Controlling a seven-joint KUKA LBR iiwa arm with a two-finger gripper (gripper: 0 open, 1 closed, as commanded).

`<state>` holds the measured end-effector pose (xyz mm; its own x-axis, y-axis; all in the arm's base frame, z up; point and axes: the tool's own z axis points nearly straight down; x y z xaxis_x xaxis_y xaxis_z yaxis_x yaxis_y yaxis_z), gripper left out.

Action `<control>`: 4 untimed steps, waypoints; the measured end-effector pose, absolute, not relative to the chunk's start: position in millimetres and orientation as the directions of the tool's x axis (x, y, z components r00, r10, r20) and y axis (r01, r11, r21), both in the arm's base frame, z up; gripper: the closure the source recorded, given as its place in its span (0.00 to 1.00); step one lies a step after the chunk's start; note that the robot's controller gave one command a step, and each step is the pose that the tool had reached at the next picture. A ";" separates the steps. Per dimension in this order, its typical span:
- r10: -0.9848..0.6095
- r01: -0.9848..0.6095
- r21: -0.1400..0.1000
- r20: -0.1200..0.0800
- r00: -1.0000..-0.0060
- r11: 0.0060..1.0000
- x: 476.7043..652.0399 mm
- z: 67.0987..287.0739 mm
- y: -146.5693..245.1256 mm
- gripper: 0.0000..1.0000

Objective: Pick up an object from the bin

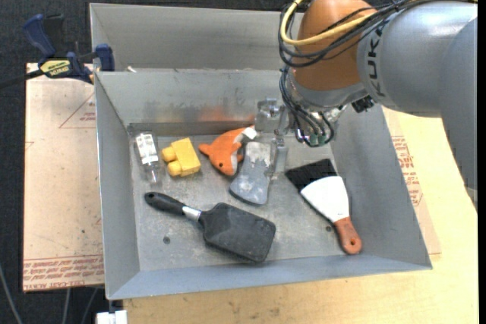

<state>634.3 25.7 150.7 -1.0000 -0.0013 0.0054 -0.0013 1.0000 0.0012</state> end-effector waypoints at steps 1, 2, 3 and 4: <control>-0.001 -0.001 0.001 -0.002 -1.000 1.000 635.7 155.8 25.6 0.00; -0.161 -0.161 -0.001 -0.009 -0.987 0.987 641.6 117.0 54.9 0.00; -0.273 -0.273 0.003 0.001 -0.962 0.962 639.7 104.1 73.8 0.00; -0.385 -0.385 -0.003 -0.014 -0.923 0.923 653.6 116.2 84.0 0.00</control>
Offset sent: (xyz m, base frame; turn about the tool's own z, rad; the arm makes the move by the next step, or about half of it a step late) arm 0.0069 0.0609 -0.0807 -0.3201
